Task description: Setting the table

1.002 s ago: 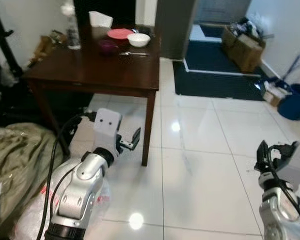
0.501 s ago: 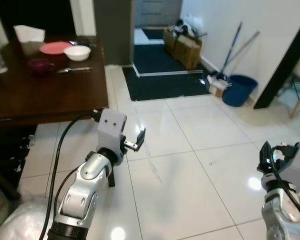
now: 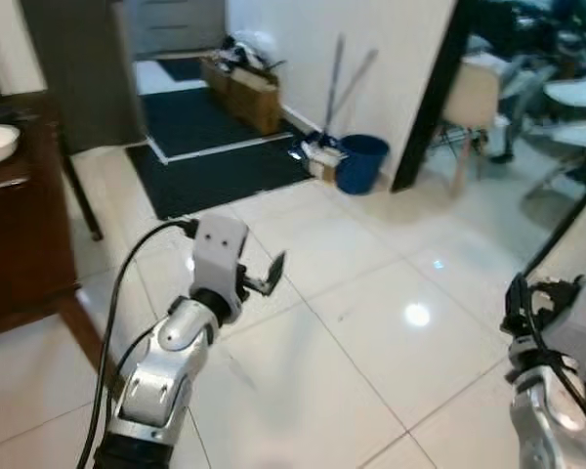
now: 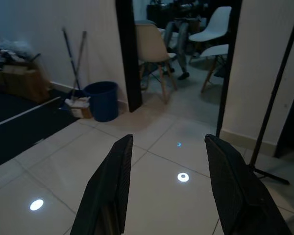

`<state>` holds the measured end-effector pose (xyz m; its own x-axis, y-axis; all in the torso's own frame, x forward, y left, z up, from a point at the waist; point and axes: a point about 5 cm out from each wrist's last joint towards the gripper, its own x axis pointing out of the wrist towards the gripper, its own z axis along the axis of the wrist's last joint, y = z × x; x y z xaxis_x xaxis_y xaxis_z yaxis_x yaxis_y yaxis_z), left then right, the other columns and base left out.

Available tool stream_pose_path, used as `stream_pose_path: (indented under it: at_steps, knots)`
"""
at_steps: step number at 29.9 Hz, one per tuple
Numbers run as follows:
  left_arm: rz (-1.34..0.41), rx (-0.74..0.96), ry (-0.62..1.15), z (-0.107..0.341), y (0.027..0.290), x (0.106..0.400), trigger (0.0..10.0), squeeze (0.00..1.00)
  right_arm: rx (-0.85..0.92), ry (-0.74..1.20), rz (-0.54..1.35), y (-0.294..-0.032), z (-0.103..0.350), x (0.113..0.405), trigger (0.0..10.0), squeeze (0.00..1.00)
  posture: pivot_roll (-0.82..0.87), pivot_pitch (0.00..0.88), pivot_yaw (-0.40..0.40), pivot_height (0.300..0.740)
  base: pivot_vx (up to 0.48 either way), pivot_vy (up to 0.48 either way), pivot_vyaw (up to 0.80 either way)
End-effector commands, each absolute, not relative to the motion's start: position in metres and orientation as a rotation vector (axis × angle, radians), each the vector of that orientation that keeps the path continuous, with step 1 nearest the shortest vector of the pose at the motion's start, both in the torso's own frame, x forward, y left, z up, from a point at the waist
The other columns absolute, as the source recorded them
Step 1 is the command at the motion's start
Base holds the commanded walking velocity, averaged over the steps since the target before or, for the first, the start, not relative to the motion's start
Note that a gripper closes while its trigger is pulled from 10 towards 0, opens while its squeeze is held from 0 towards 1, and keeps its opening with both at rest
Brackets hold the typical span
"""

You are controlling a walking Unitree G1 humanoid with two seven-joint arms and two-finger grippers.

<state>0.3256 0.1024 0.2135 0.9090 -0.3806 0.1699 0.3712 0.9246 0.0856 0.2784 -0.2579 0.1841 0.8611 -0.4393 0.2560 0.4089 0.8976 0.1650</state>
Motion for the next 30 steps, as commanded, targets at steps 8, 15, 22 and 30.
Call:
stream_pose_path:
  at_steps: [8, 15, 22, 30]
  knots:
    - [-0.375, 0.068, -0.159, 0.203, 0.104, 0.322, 10.0, 0.00, 0.116, -0.250, -0.356, -0.242, 0.174, 0.282, 10.0, 0.00, 0.02, 0.074, 0.056, 0.740, 0.480, 0.000, 0.00]
    - [-0.313, 0.143, -0.032, 0.158, 0.124, 0.307, 10.0, 0.00, 0.123, -0.042, -0.066, -0.195, 0.122, 0.281, 10.0, 0.00, 0.04, 0.070, 0.041, 0.740, 0.480, 0.000, 0.00]
    - [-0.278, 0.217, 0.167, 0.094, 0.138, 0.283, 10.0, 0.00, 0.123, 0.175, 0.080, -0.174, 0.061, 0.261, 10.0, 0.00, 0.05, 0.064, 0.036, 0.740, 0.480, 0.000, 0.00]
    - [-0.164, 0.252, 0.474, 0.006, 0.179, 0.236, 10.0, 0.00, -0.010, 0.406, 0.191, -0.168, -0.003, 0.220, 10.0, 0.00, 0.05, 0.058, 0.020, 0.740, 0.480, 0.000, 0.00]
